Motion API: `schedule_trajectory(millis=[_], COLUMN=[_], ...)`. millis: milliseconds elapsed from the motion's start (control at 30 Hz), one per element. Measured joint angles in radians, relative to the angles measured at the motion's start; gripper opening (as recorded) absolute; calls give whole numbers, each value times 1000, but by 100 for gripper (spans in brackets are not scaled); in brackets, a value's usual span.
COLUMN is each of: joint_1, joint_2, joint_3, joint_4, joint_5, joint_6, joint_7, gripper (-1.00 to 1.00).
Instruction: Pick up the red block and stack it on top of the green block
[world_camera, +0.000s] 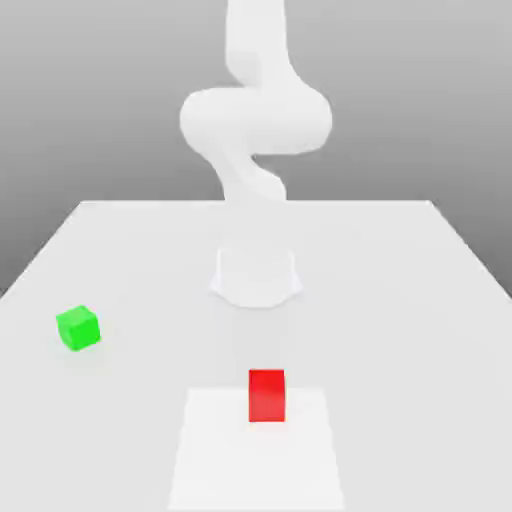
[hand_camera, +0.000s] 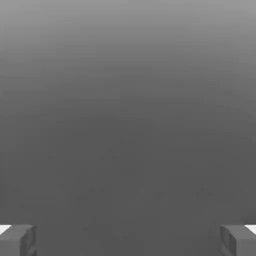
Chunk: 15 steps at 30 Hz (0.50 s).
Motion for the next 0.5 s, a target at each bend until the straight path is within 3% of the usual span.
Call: schedule_trajectory(millis=[500], joint_1=[18], joint_2=[504], joint_3=[15], joint_4=[-448], joint_5=[5], joint_6=[370], joint_7=[10], gripper=[0])
